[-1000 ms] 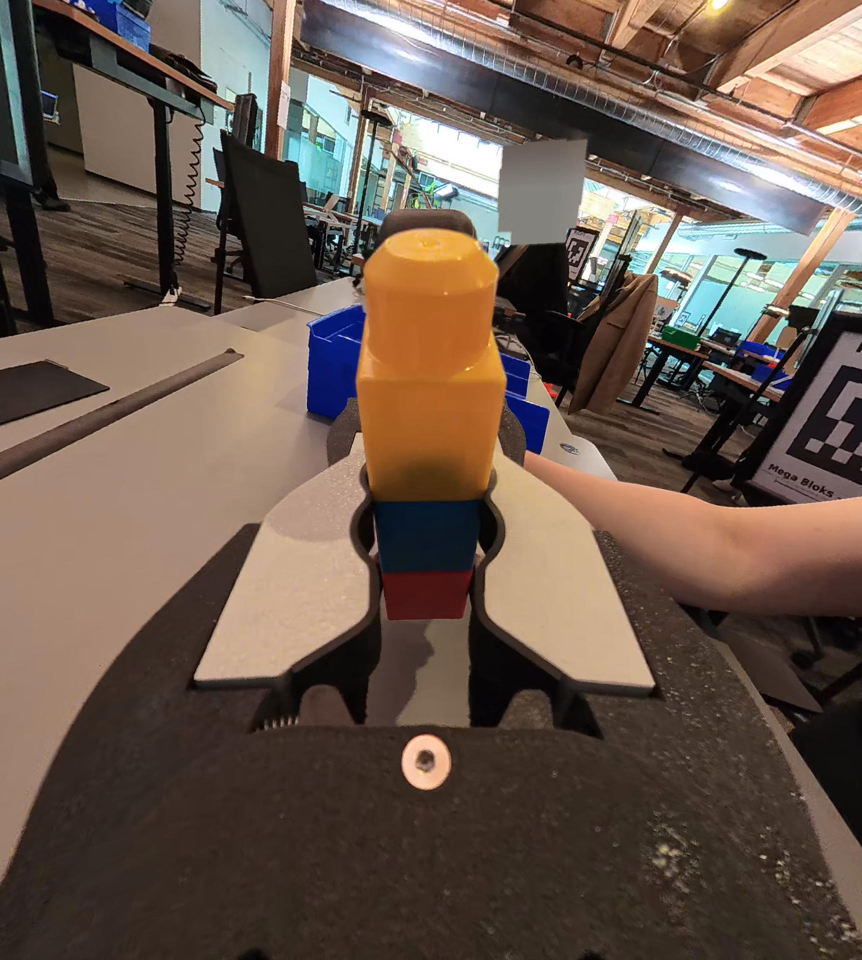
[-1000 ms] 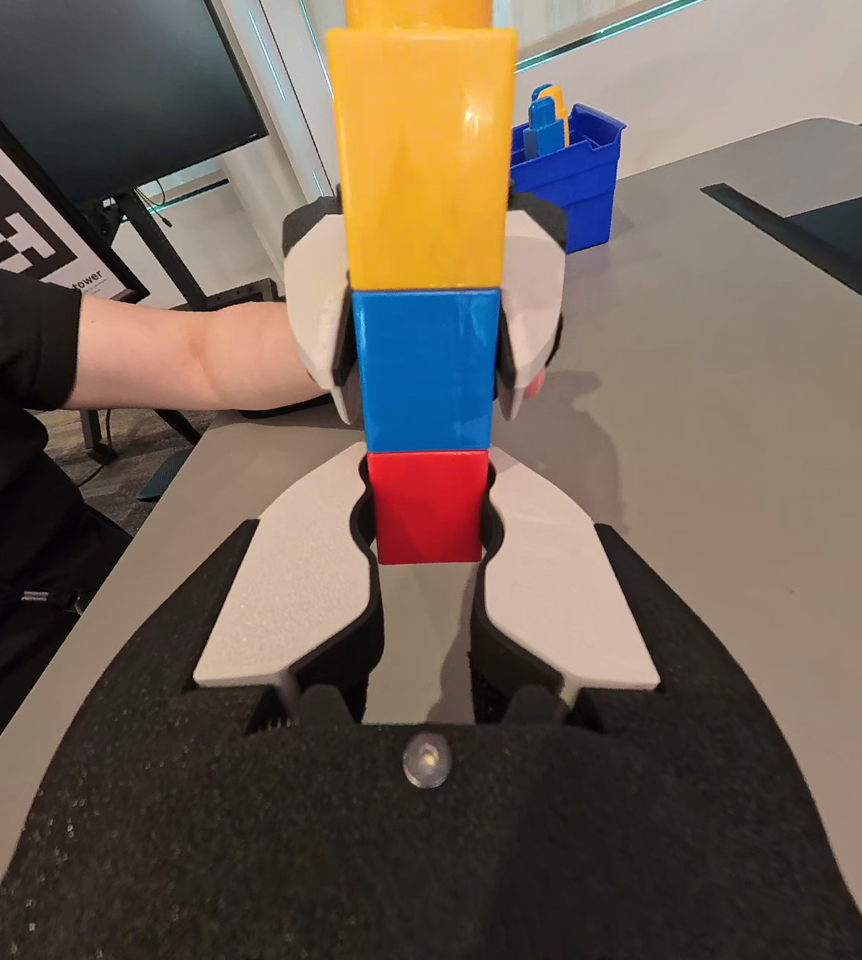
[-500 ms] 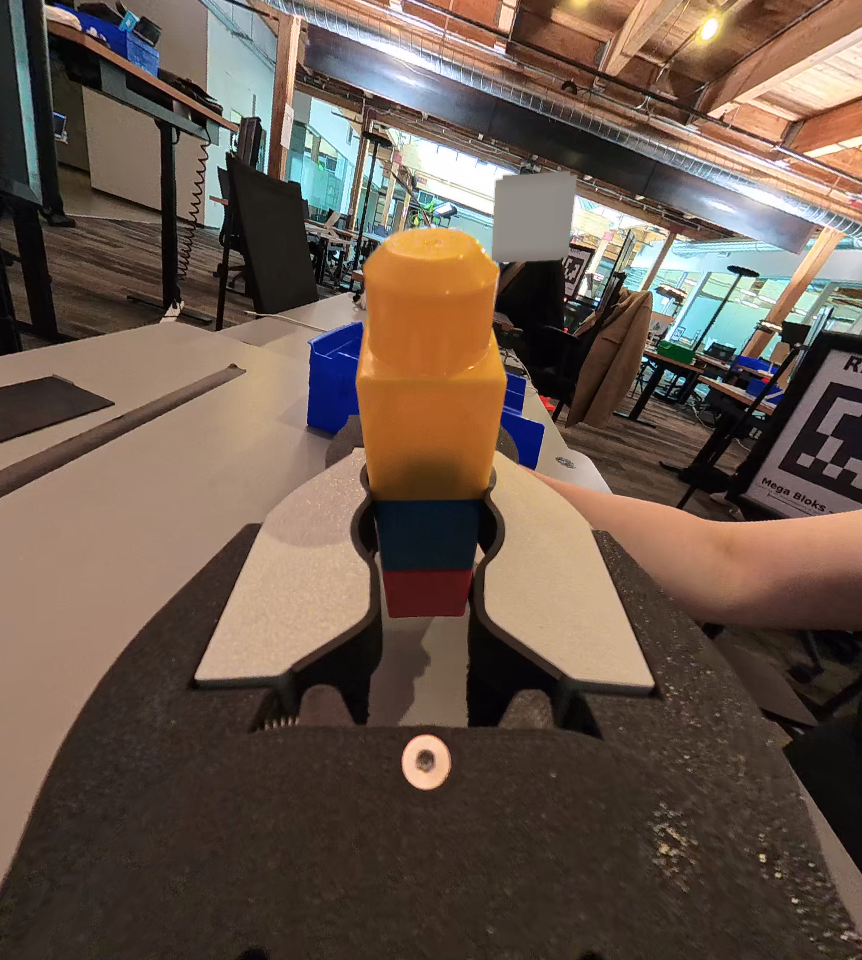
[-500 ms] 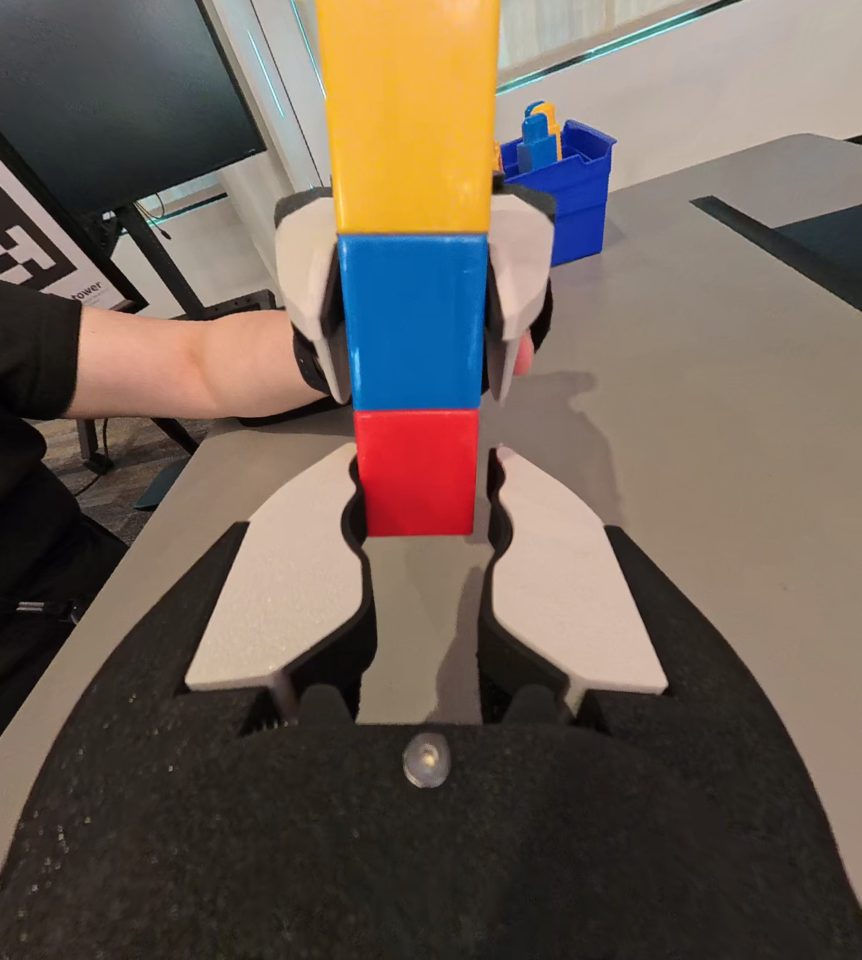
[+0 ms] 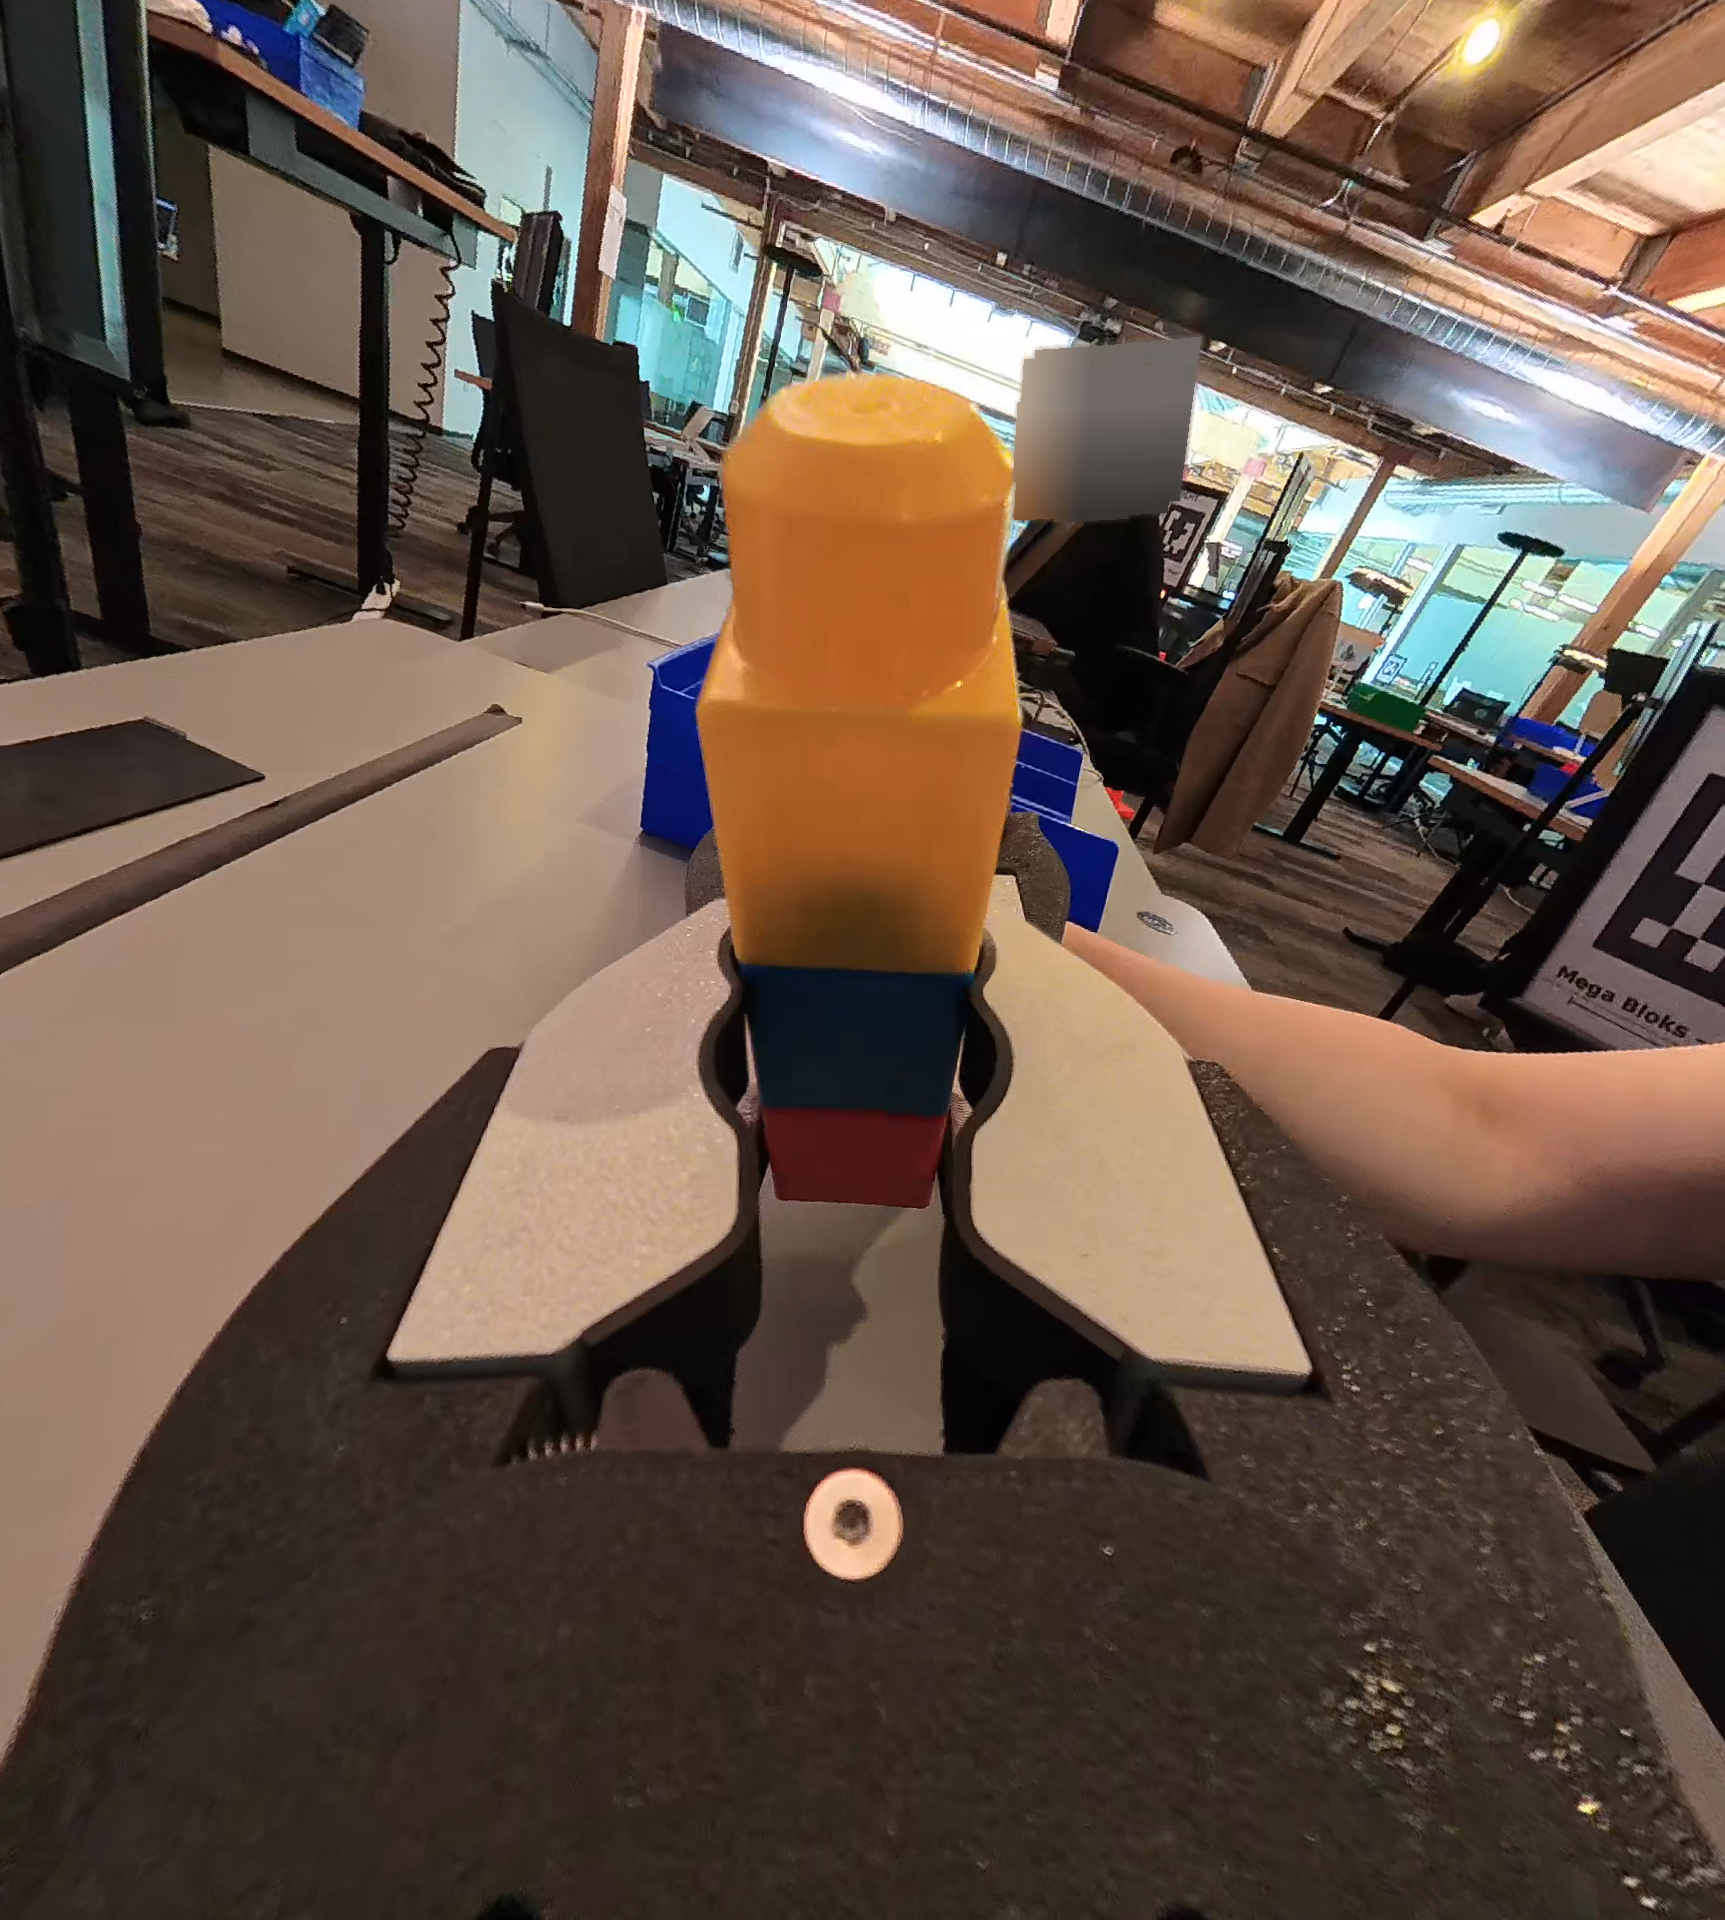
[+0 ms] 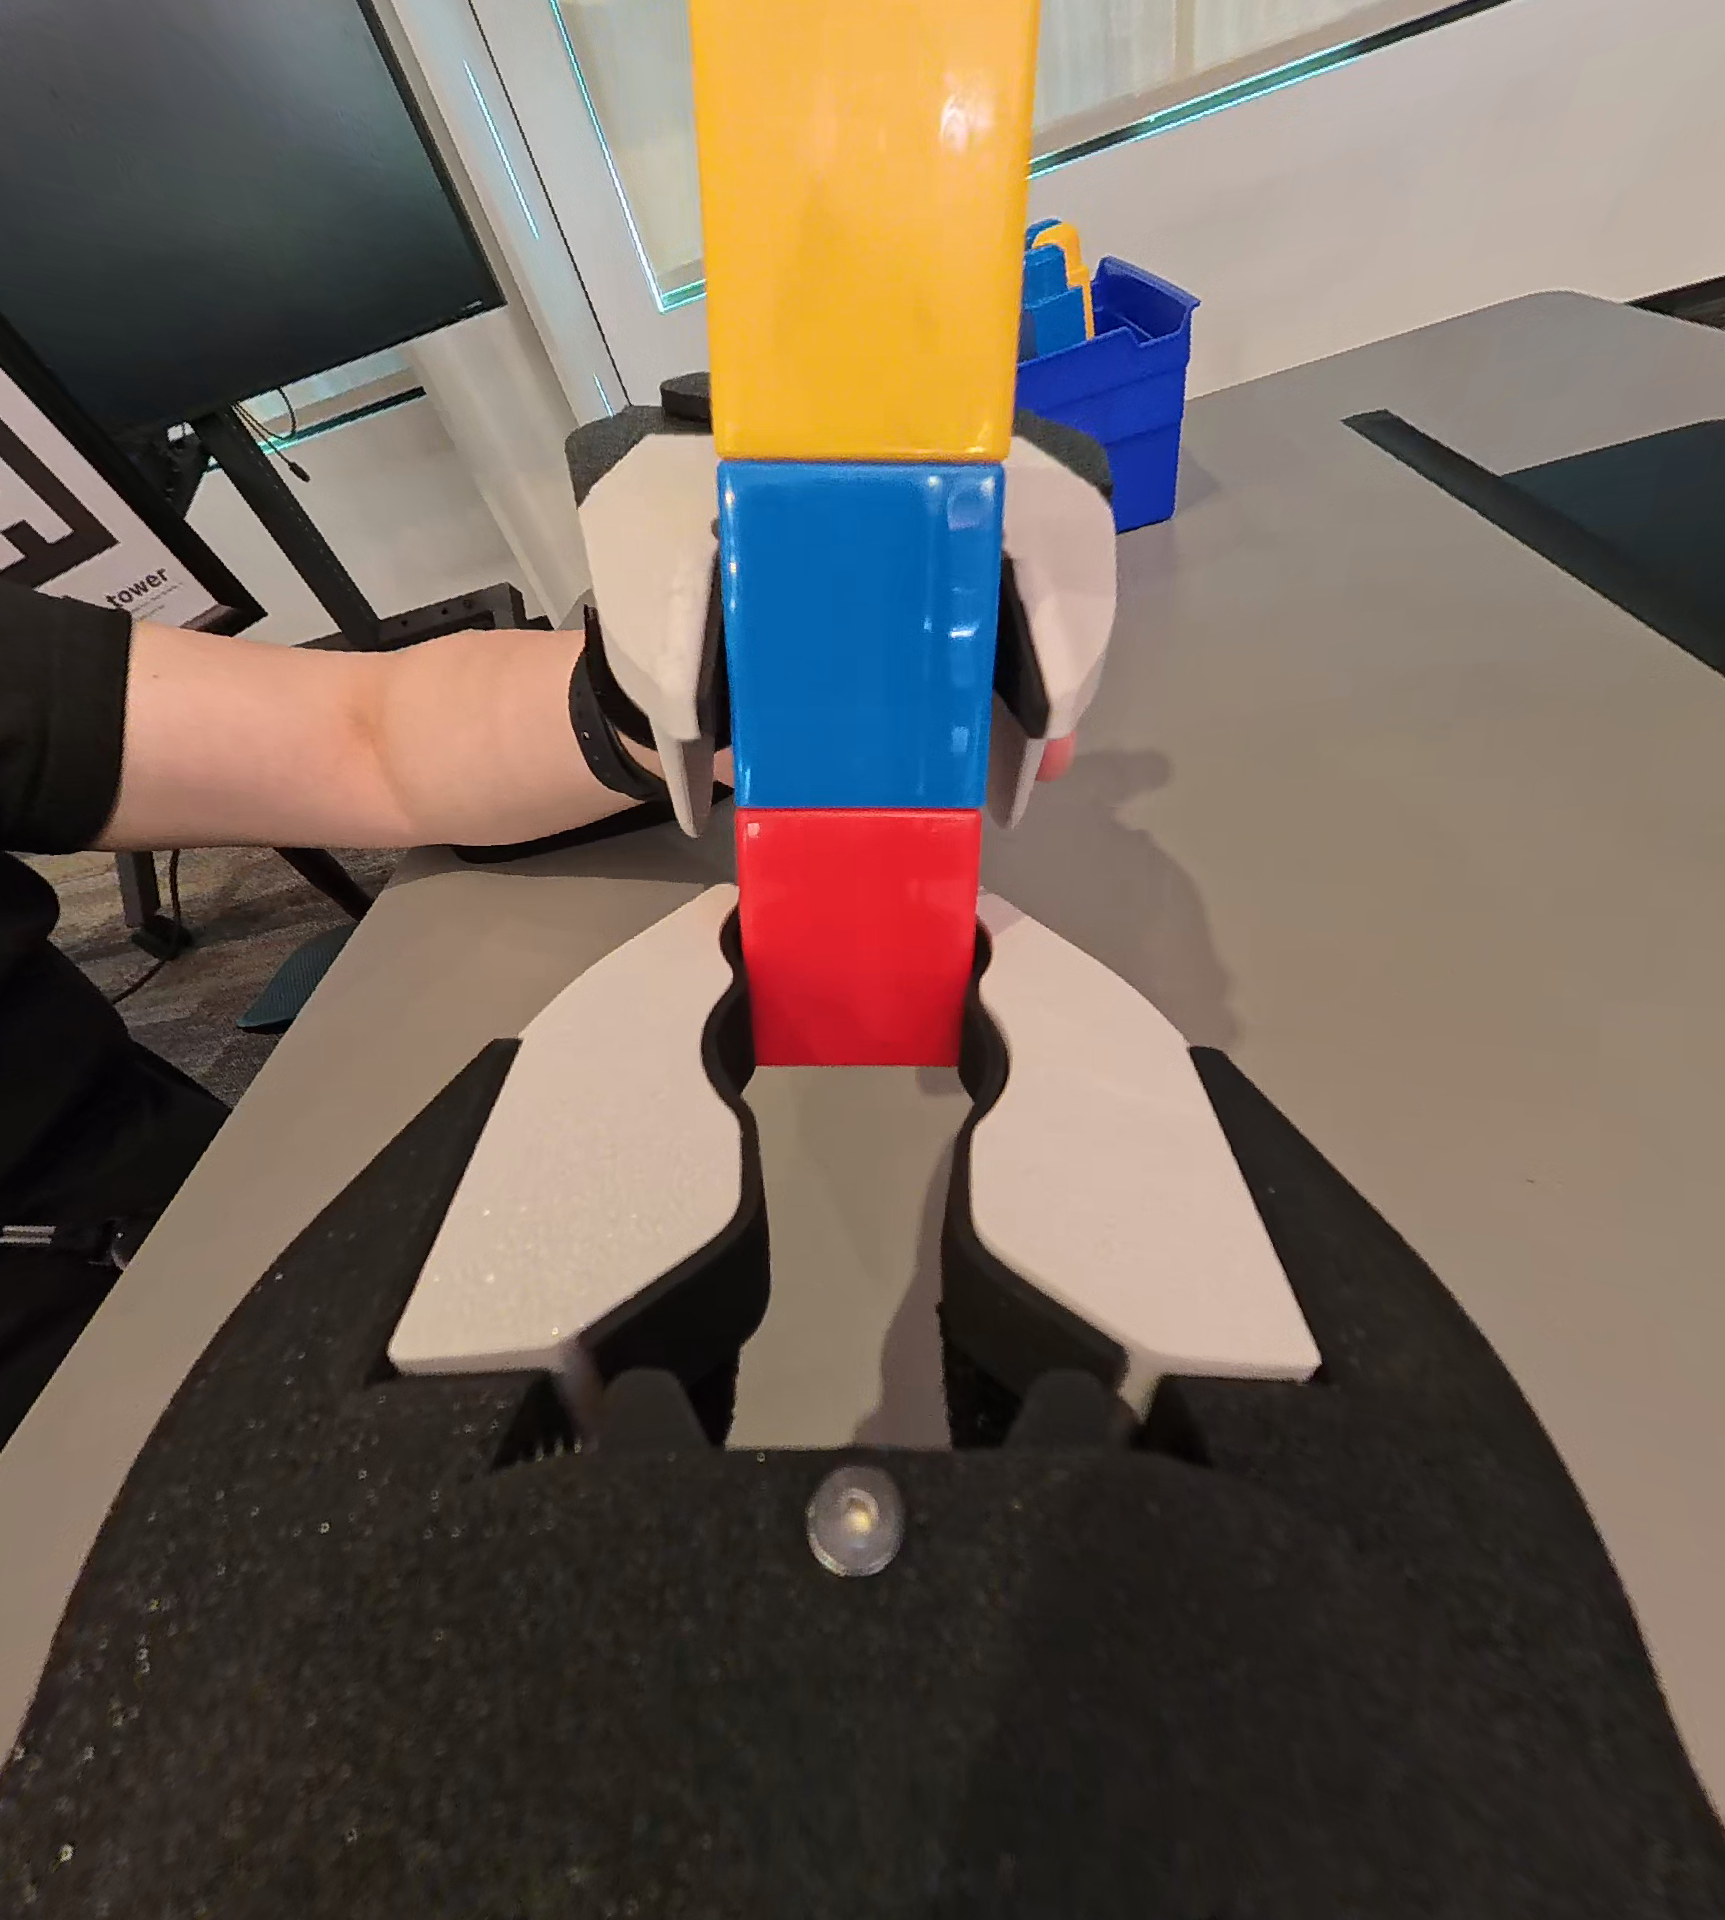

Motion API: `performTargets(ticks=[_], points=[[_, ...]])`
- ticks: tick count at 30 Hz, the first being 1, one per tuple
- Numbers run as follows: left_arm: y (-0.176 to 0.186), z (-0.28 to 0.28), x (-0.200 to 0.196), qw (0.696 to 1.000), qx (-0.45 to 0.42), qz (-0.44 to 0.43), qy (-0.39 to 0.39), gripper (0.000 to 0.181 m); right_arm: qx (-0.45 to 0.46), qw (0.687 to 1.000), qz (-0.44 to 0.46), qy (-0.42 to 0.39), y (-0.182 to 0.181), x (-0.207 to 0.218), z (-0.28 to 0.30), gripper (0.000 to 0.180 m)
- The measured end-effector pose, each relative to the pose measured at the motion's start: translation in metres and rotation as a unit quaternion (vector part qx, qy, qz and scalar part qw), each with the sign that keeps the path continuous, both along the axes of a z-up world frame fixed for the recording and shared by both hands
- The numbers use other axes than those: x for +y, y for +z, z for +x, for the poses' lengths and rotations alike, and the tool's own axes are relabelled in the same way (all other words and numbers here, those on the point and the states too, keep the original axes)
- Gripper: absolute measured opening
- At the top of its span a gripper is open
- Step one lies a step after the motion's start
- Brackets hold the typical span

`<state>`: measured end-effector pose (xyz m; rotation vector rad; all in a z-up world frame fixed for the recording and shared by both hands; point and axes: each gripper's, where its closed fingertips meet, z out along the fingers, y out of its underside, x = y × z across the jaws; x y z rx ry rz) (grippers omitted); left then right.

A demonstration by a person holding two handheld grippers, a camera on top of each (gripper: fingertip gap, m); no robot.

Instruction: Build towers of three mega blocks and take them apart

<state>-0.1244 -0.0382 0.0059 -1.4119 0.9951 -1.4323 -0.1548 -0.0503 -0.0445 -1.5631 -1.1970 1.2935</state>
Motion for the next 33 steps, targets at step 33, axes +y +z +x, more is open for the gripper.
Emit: performTargets(ticks=[33], points=[[0.0076, -0.0016, 0.0011, 1.000, -0.015, -0.027, 0.002, 0.035, 0.008, 1.000, -0.018, 0.015, 0.0056, -0.0048, -0.0015, 0.035]])
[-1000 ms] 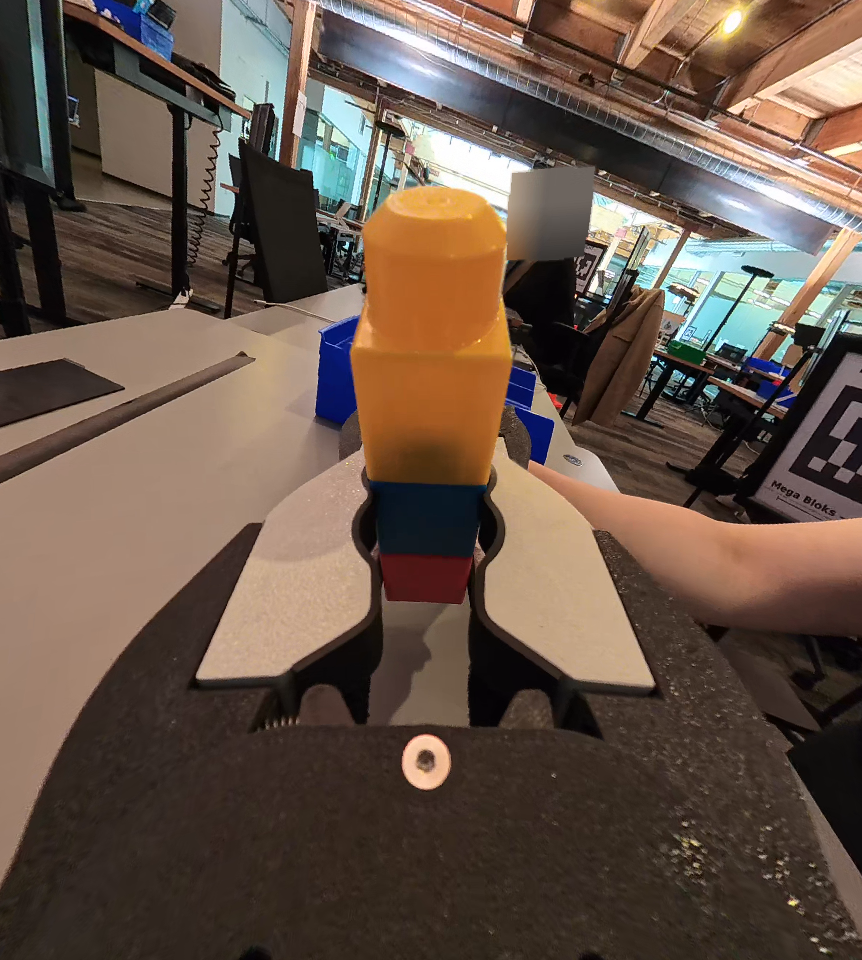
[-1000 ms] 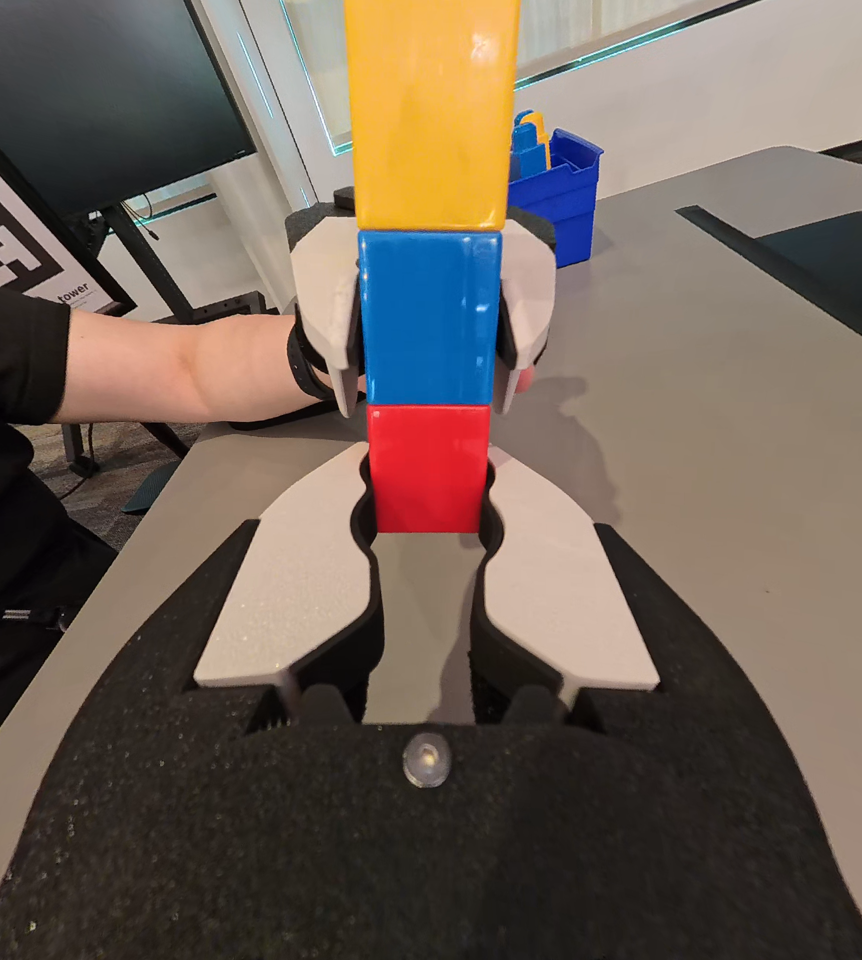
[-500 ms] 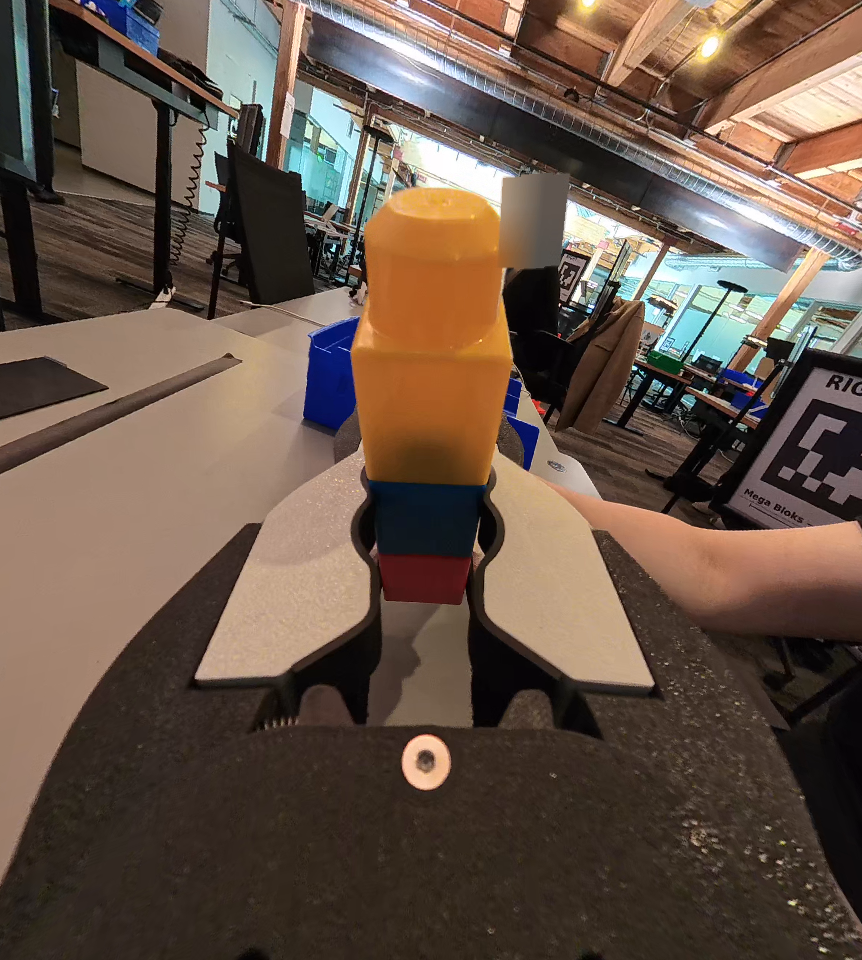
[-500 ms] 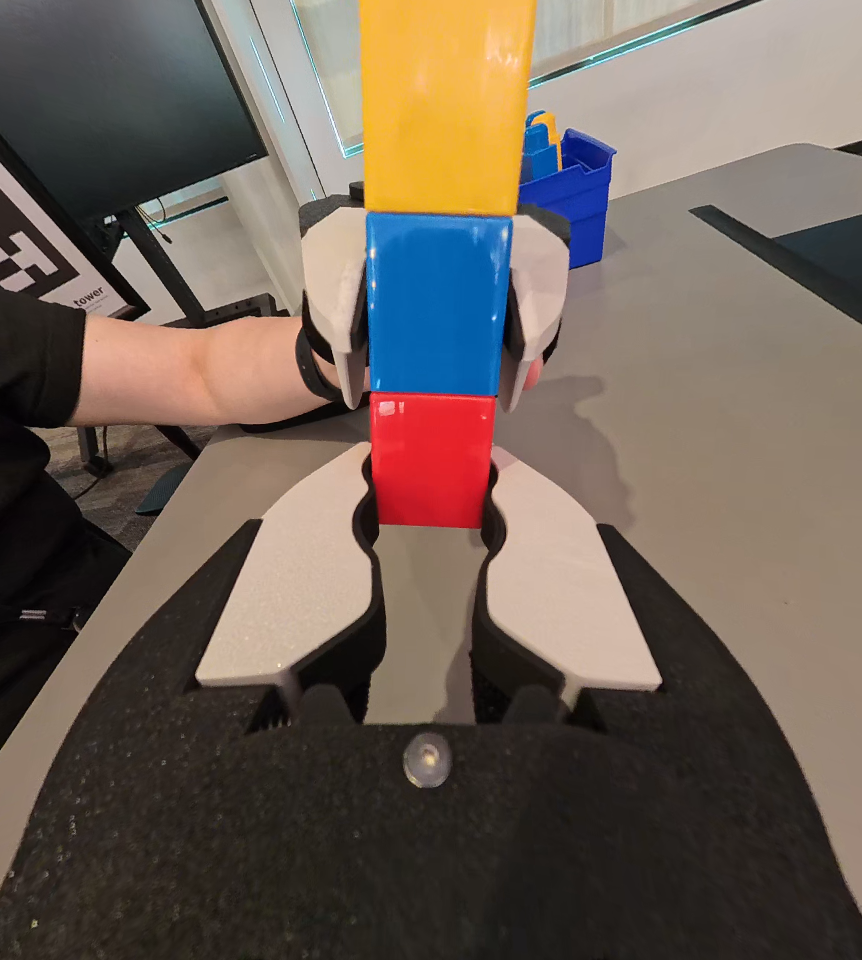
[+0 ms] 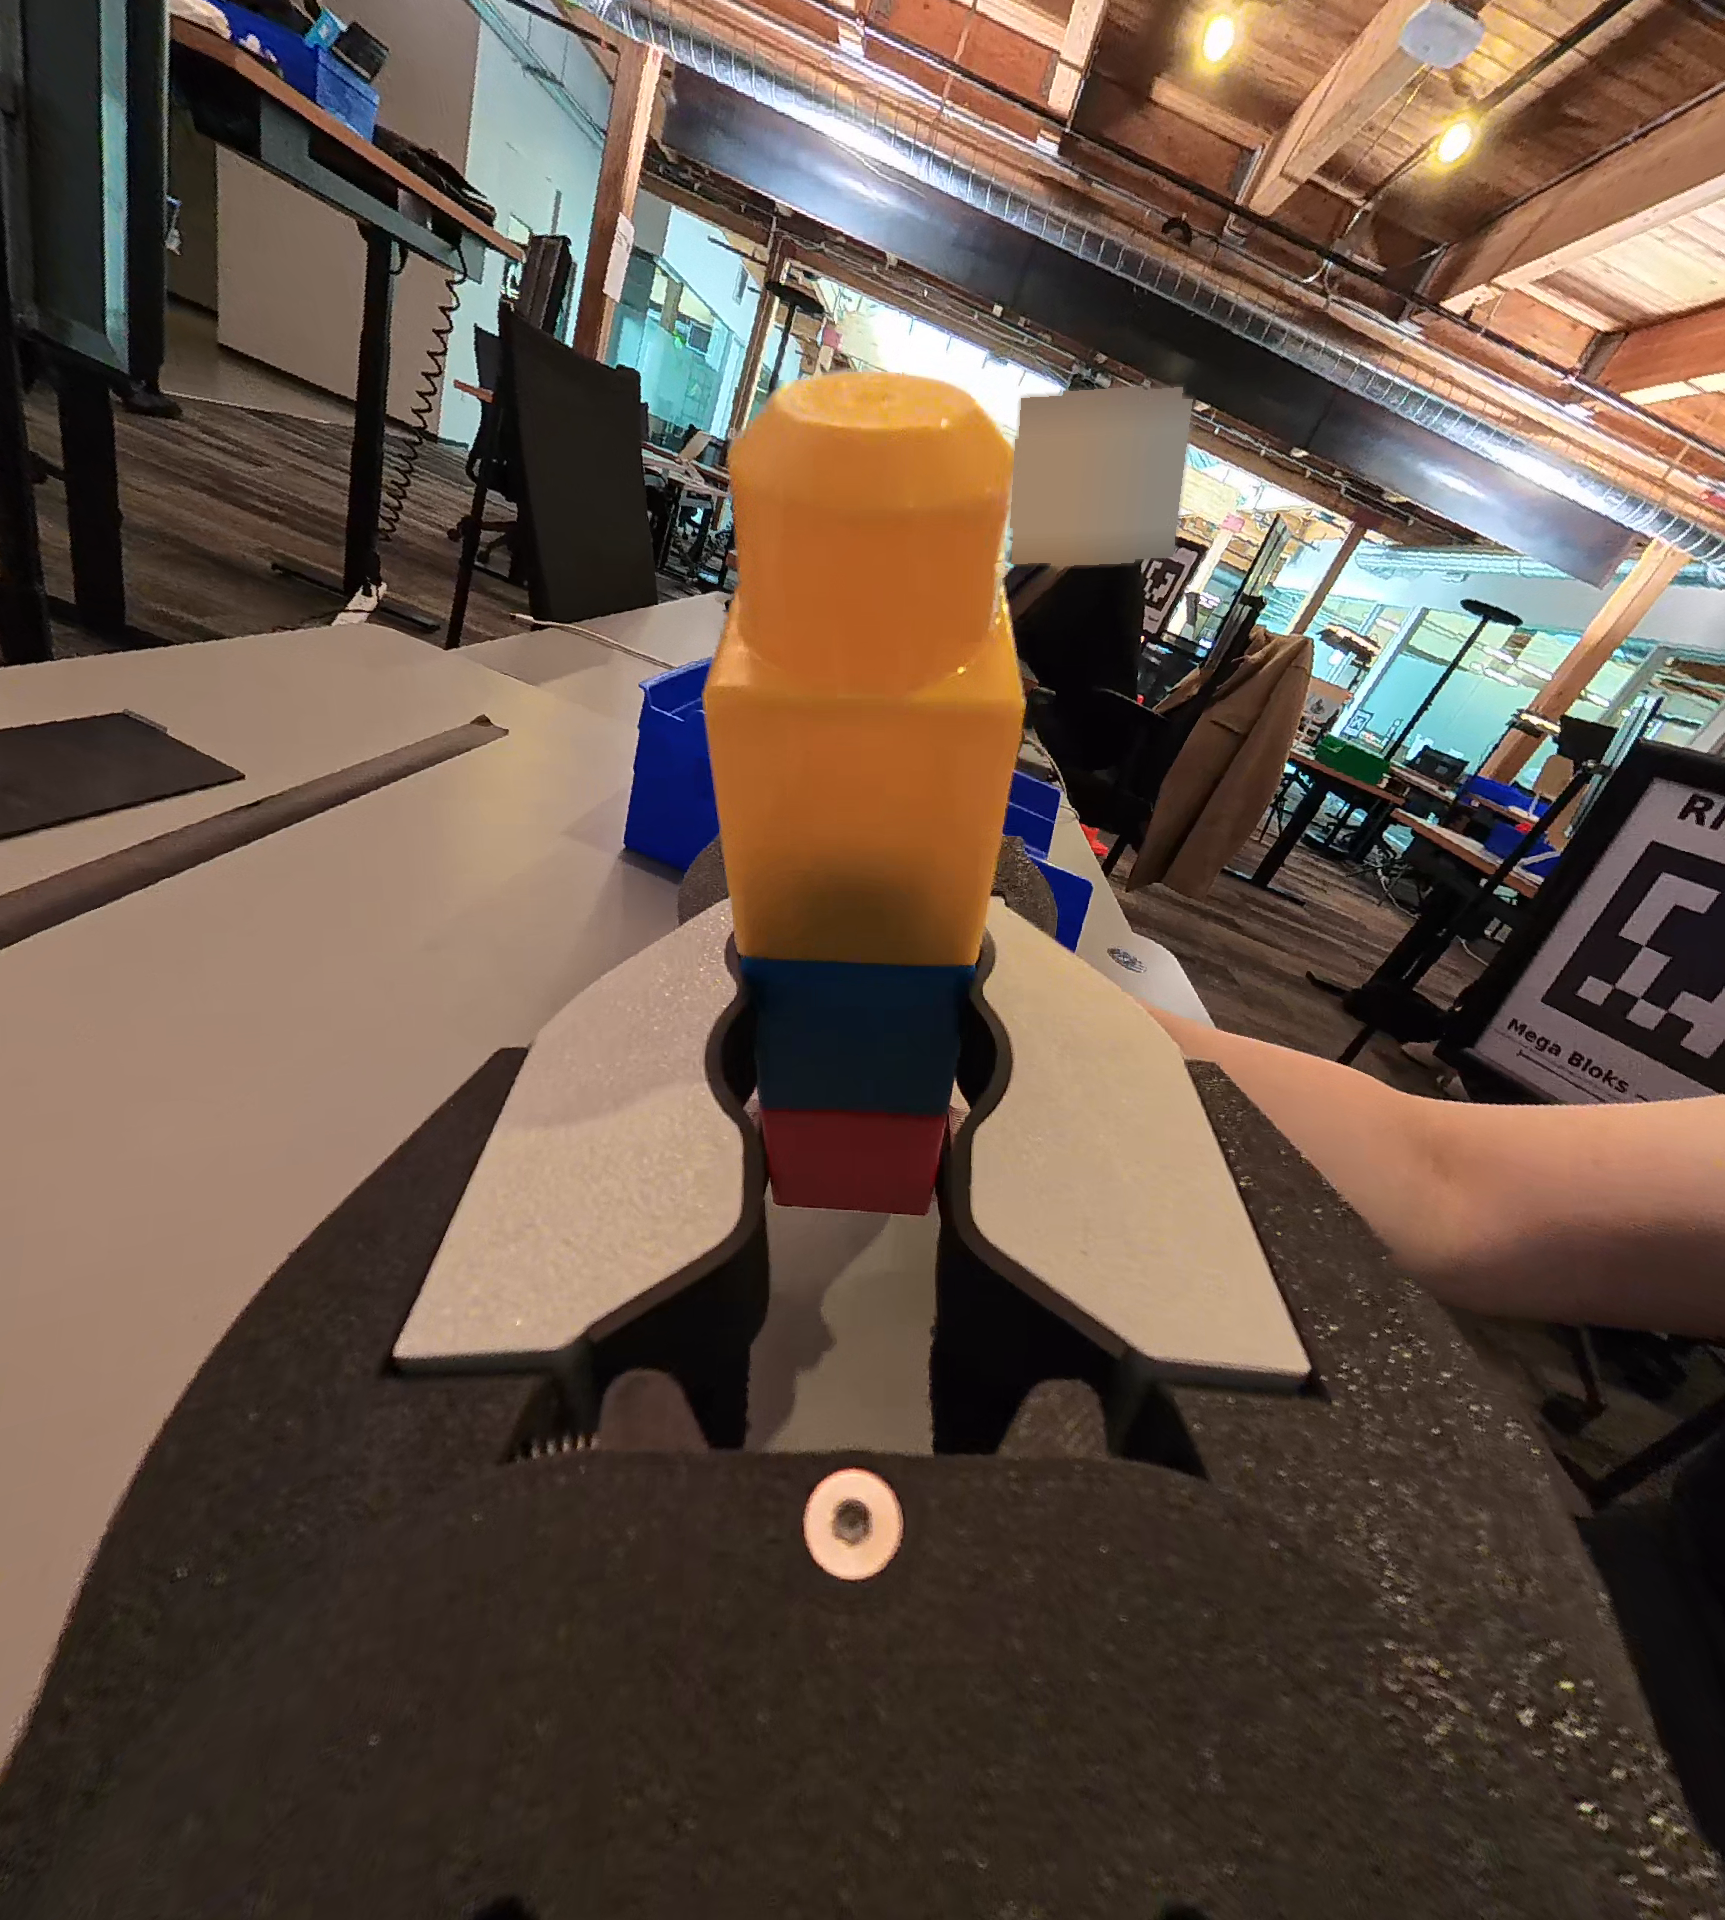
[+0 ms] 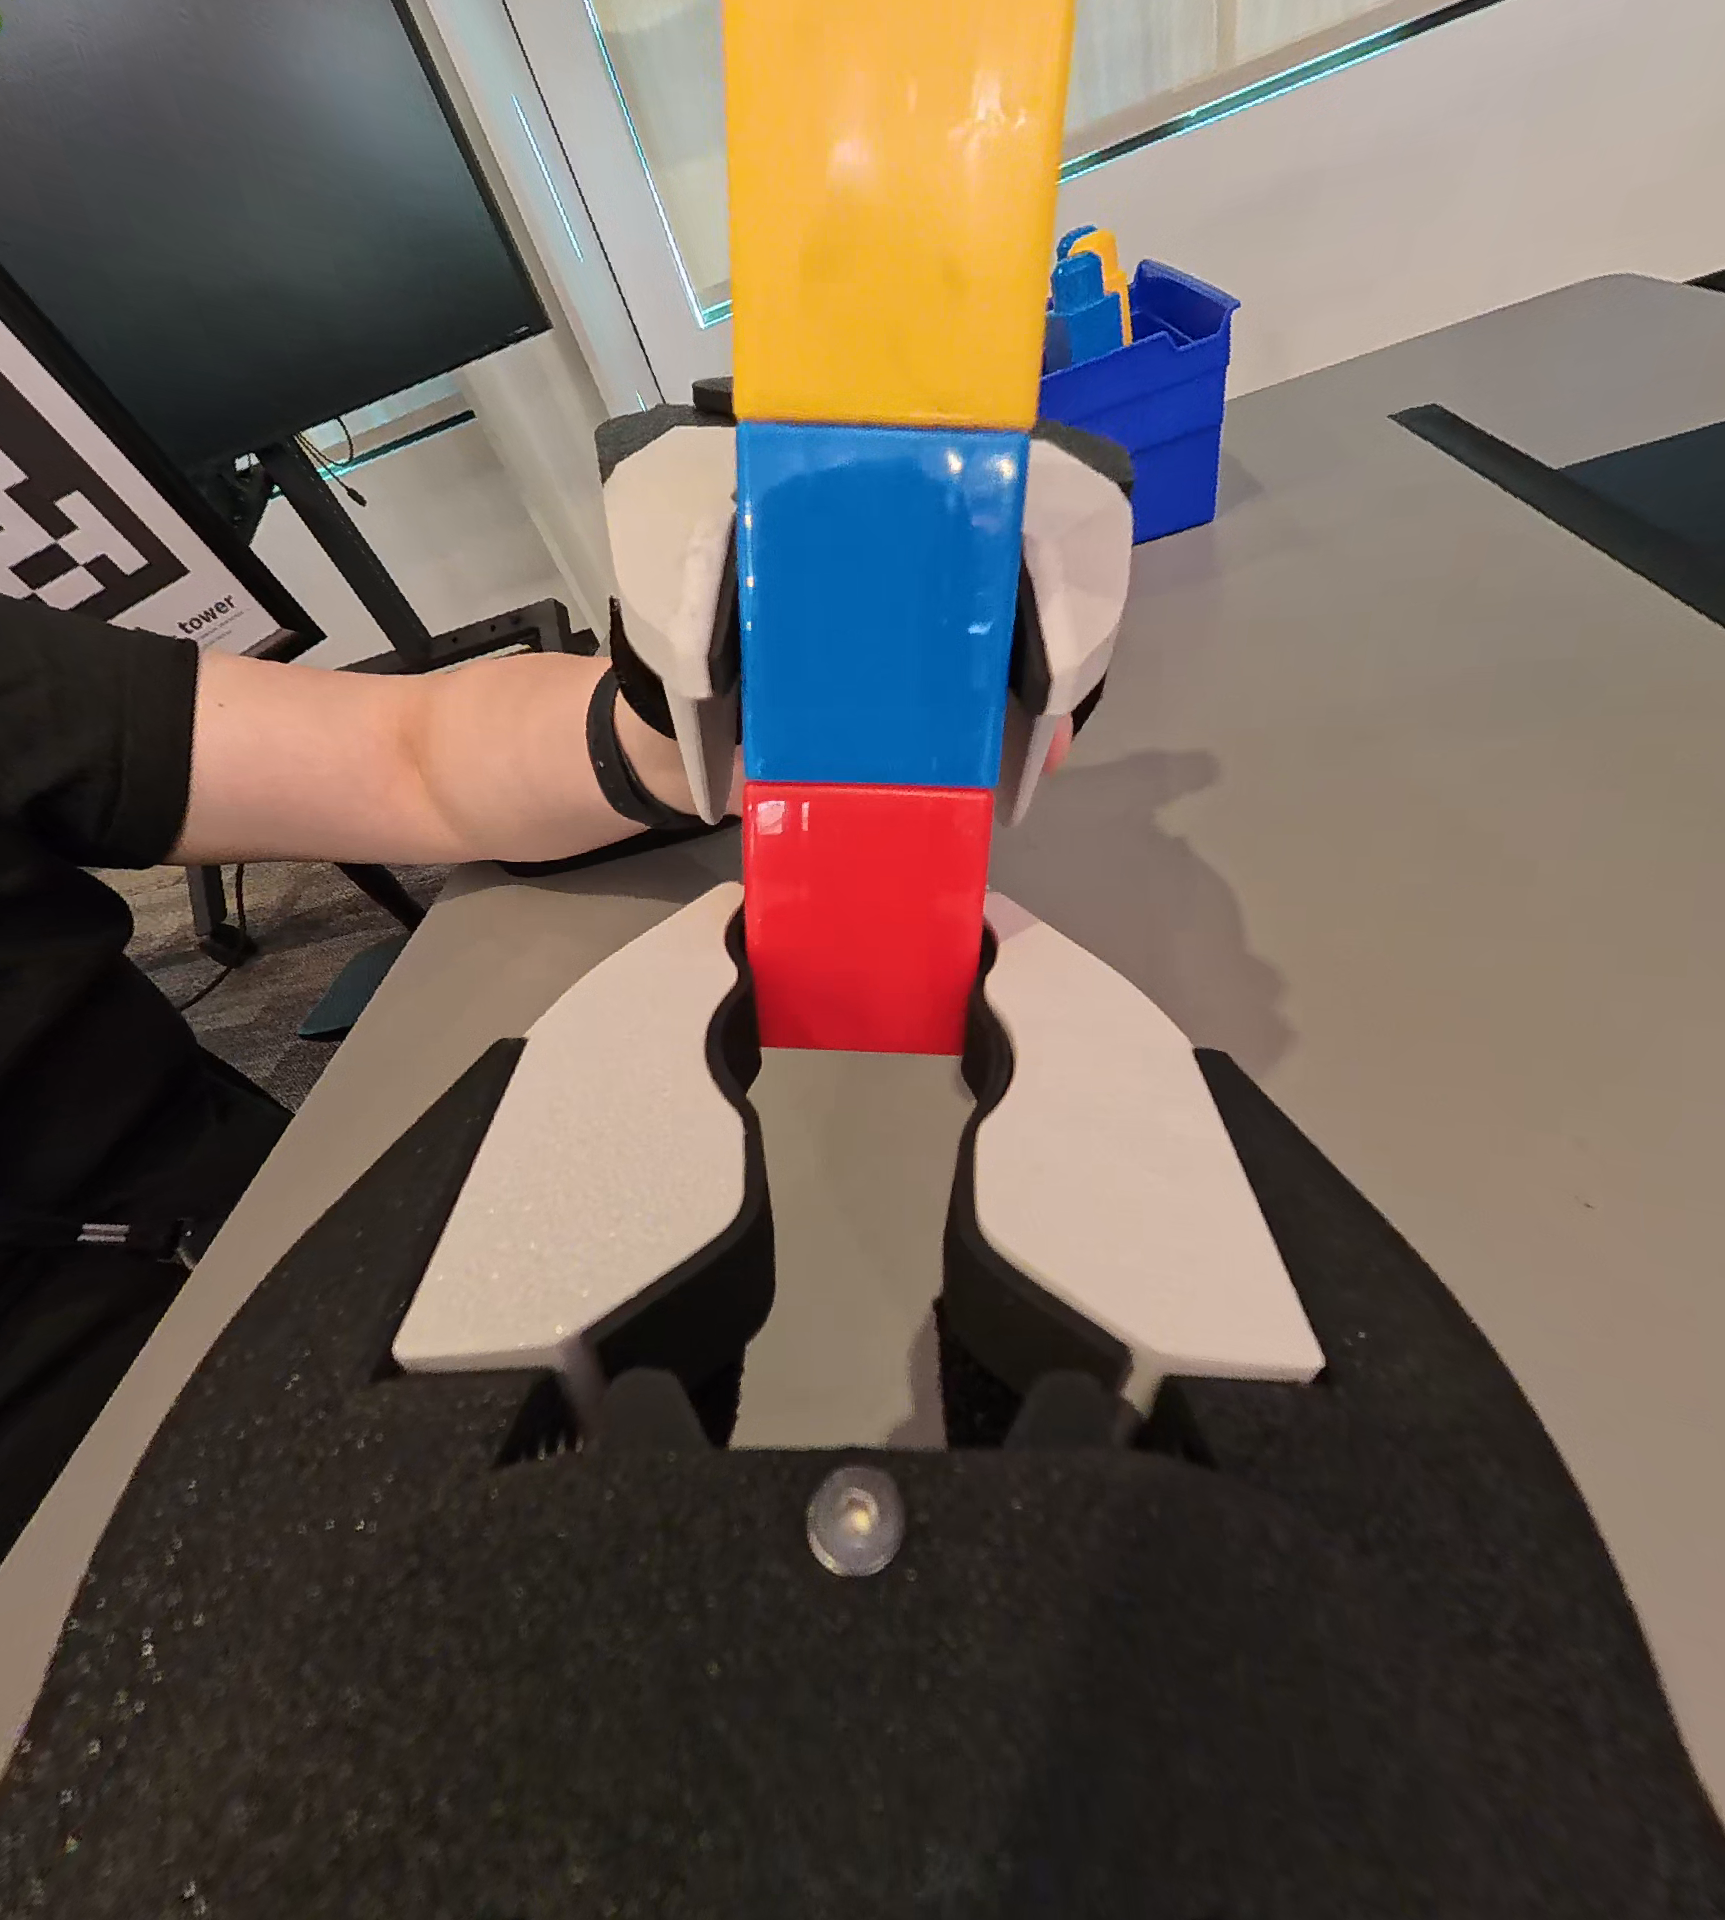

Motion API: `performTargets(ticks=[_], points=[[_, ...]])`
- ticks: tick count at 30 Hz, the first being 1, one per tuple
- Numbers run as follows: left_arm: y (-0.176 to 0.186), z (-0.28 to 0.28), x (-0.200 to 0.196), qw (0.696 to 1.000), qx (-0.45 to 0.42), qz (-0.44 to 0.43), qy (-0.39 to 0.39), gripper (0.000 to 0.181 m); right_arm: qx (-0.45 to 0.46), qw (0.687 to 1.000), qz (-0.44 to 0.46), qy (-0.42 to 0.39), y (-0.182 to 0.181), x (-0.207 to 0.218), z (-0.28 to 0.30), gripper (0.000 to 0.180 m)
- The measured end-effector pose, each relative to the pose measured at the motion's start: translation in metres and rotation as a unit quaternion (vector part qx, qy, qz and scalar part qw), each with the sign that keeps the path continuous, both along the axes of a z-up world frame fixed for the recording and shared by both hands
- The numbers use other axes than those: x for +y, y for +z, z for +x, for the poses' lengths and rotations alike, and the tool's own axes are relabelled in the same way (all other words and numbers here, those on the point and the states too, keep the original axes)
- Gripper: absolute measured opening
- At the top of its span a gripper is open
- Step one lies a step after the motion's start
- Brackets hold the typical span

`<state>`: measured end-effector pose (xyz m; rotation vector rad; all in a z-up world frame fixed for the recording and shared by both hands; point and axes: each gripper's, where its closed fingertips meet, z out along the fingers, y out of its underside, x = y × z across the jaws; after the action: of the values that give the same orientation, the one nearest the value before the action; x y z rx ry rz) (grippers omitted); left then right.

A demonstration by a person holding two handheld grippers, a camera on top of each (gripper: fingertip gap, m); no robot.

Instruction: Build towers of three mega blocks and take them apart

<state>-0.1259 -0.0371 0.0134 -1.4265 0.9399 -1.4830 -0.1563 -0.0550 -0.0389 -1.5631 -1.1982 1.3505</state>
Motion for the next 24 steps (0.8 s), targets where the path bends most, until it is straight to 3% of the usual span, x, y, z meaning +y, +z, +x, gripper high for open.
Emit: performTargets(ticks=[24], points=[[0.0036, -0.0023, 0.0053, 1.000, -0.009, -0.009, 0.013, 0.034, 0.002, 1.000, -0.013, -0.004, 0.0025, 0.0033, -0.0010, 0.035]])
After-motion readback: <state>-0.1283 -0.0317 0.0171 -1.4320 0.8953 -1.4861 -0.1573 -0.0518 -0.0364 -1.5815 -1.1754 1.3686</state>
